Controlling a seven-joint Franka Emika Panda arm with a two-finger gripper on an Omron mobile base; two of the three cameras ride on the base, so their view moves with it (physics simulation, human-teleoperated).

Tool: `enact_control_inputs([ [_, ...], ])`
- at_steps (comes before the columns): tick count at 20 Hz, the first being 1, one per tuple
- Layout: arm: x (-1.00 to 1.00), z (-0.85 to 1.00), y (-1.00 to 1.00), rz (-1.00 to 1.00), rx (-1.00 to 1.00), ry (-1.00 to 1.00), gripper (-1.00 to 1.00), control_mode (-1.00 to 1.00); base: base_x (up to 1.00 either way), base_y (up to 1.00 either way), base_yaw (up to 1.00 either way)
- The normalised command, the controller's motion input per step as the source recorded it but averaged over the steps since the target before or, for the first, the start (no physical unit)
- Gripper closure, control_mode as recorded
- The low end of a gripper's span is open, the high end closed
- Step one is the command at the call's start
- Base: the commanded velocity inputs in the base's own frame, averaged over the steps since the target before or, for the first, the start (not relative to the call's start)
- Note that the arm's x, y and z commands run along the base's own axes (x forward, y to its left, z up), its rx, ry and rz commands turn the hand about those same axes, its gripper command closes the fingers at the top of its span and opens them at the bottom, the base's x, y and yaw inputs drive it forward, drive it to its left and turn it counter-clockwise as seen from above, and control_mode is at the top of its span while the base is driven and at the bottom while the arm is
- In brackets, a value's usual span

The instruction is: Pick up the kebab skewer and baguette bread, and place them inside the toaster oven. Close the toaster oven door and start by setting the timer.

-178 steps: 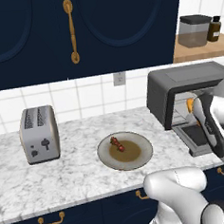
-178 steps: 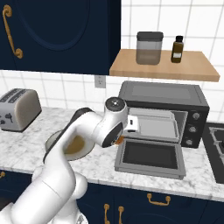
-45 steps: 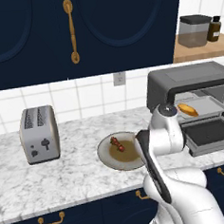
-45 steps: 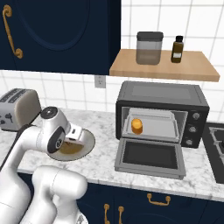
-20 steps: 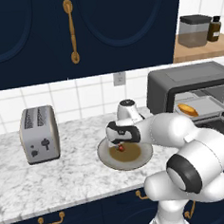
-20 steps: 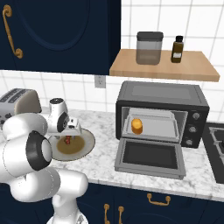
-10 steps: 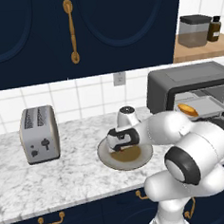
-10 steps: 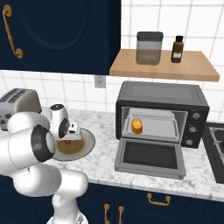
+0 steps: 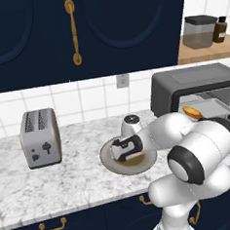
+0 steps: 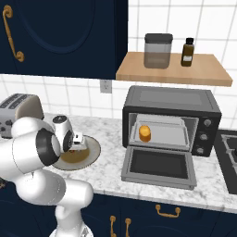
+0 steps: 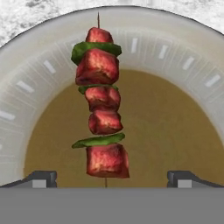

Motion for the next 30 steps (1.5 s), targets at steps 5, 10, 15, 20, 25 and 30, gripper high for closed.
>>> enact_control_inputs([
  [5, 0.13, -0.10, 0.00, 0.00, 0.00, -0.07, -1.00, -1.00, 0.00, 0.00, 0.00],
  [10, 0.20, -0.10, 0.00, 0.00, 0.00, -0.03, 1.00, -1.00, 0.00, 0.00, 0.00],
  [15, 0.17, -0.12, 0.00, 0.00, 0.00, 0.00, 1.00, -1.00, 0.00, 0.00, 0.00],
  [20, -0.05, 0.12, -0.03, 0.01, 0.00, -0.01, 1.00, -1.00, 0.00, 0.00, 0.00],
  [25, -0.66, 0.85, -0.61, -0.01, 0.00, -0.10, 1.00, -1.00, 0.00, 0.00, 0.00],
  [30, -0.88, 1.00, -0.97, -0.09, 0.08, -0.01, 1.00, -1.00, 0.00, 0.00, 0.00],
])
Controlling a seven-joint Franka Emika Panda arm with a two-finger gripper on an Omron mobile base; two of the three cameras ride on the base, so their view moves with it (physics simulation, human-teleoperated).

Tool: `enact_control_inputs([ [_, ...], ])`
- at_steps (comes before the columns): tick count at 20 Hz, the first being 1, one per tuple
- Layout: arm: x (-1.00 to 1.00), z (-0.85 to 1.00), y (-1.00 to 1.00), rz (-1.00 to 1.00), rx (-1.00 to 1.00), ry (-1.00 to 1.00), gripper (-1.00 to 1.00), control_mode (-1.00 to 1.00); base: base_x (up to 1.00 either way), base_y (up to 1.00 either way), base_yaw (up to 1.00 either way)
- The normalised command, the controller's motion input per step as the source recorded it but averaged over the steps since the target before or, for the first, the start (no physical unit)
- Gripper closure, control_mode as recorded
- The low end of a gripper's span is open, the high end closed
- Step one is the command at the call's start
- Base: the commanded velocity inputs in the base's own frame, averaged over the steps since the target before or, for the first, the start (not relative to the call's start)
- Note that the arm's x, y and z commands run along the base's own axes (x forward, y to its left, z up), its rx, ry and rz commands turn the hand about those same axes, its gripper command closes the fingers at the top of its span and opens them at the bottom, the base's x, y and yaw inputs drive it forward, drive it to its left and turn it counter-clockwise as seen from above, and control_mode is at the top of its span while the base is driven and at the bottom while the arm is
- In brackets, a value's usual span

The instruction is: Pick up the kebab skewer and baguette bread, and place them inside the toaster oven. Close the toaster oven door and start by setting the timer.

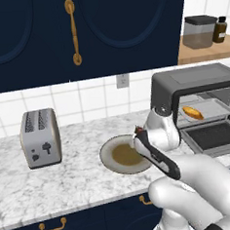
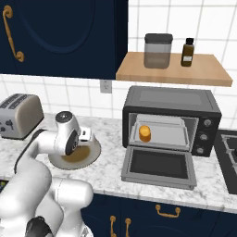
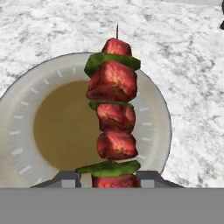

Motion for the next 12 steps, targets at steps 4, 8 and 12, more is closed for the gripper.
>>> enact_control_inputs([
  [4, -0.76, 1.00, -1.00, -0.12, 0.00, 0.00, 1.00, -1.00, 0.00, 0.00, 0.00],
  [8, -0.48, 0.98, -1.00, -0.16, 0.00, 0.06, 1.00, -1.00, 0.00, 0.00, 0.00],
  [12, -0.15, 0.71, -1.00, -0.23, 0.00, 0.05, 1.00, -1.00, 0.00, 0.00, 0.00],
])
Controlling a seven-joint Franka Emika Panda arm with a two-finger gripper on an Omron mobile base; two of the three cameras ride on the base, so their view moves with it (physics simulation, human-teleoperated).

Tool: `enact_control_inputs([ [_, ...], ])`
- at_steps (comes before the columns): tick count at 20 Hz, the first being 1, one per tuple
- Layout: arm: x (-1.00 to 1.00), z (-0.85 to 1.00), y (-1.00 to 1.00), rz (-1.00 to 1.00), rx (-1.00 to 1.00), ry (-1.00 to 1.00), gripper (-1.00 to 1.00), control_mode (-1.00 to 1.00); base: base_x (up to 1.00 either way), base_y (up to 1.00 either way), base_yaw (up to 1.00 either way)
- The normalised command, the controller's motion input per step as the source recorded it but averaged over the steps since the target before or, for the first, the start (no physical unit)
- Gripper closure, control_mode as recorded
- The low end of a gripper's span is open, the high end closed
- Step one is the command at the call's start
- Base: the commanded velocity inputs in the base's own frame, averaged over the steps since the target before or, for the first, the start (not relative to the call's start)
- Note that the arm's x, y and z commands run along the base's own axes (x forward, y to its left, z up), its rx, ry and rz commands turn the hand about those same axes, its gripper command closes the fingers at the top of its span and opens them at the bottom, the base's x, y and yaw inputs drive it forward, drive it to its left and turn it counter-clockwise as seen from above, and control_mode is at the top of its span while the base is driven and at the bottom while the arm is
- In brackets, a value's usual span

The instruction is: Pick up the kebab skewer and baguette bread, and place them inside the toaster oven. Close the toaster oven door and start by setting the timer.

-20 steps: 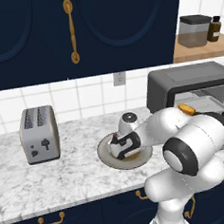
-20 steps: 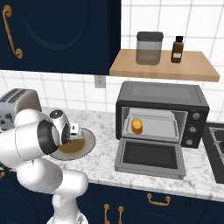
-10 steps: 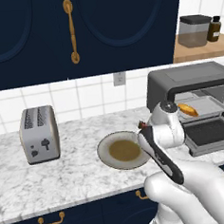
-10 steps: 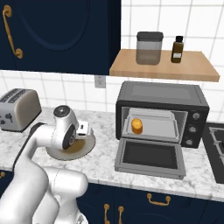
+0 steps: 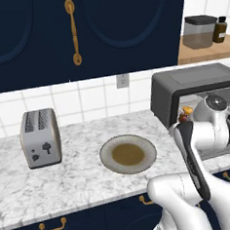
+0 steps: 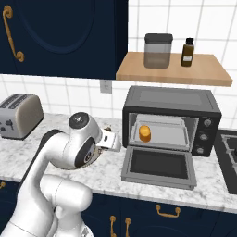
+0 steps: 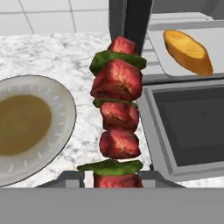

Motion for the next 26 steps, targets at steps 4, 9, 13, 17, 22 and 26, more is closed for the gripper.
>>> enact_control_inputs([
  [4, 0.13, 0.58, -1.00, -0.27, 0.00, 0.02, 1.00, -1.00, 0.00, 0.00, 0.00],
  [9, 0.18, 0.20, -1.00, -0.19, 0.00, 0.01, 1.00, -1.00, 0.00, 0.00, 0.00],
  [13, 0.37, 0.01, -0.88, -0.07, 0.00, 0.00, 1.00, -1.00, 0.00, 0.00, 0.00],
  [17, 0.12, -0.16, -0.41, 0.00, 0.00, 0.00, 1.00, -1.00, 0.00, 0.00, 0.00],
  [22, 0.07, -0.21, -0.10, 0.09, -0.02, 0.00, 1.00, -1.00, 0.00, 0.00, 0.00],
  [26, 0.30, -0.08, -0.14, 0.14, 0.00, 0.00, 1.00, -1.00, 0.00, 0.00, 0.00],
])
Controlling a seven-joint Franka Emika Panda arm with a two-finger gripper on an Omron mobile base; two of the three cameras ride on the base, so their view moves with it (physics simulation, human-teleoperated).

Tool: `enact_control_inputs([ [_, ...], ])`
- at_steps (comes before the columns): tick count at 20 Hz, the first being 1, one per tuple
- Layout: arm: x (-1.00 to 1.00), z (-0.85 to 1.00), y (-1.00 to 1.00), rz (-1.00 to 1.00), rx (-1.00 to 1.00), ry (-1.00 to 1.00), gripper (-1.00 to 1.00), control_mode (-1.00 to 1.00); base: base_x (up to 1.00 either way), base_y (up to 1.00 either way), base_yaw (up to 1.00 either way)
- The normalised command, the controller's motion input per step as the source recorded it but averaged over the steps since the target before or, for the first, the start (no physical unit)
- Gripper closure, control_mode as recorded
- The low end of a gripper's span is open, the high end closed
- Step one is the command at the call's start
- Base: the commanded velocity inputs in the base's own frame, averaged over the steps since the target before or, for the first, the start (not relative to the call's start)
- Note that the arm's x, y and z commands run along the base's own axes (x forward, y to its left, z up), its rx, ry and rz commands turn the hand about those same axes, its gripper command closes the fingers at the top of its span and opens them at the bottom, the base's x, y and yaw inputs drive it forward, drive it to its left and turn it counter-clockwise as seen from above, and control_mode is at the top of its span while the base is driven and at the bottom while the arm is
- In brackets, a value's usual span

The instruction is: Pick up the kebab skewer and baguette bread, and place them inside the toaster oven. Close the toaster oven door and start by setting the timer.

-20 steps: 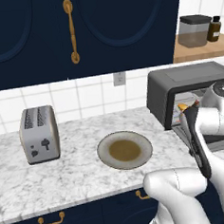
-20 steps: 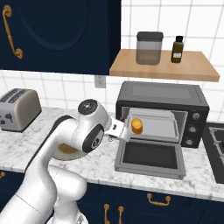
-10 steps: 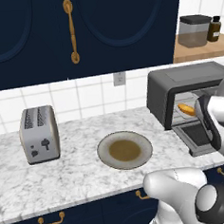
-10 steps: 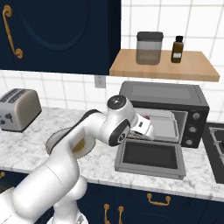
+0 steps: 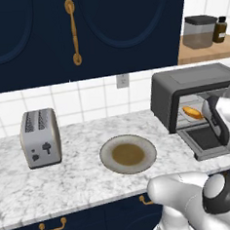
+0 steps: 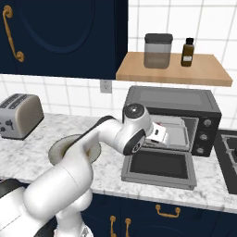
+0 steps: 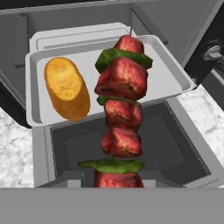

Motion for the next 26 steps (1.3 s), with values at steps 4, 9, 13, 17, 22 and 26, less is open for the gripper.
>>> enact_control_inputs([
  [4, 0.41, -0.04, -0.28, 0.15, 0.00, 0.00, 1.00, -1.00, 0.00, 0.00, 0.00],
  [9, 0.44, -0.03, -0.44, 0.13, 0.00, 0.04, 1.00, -1.00, 0.00, 0.00, 0.00],
  [13, 0.16, -0.25, -0.11, 0.08, -0.01, 0.06, 1.00, -1.00, 0.00, 0.00, 0.00],
  [17, 0.09, -0.31, -0.04, 0.07, -0.02, 0.07, 1.00, -1.00, 0.00, 0.00, 0.00],
  [22, 0.31, -0.07, -0.11, 0.09, -0.01, 0.05, 1.00, -1.00, 0.00, 0.00, 0.00],
  [26, 0.39, -0.01, -0.09, 0.09, 0.00, 0.01, 1.00, -1.00, 0.00, 0.00, 0.00],
])
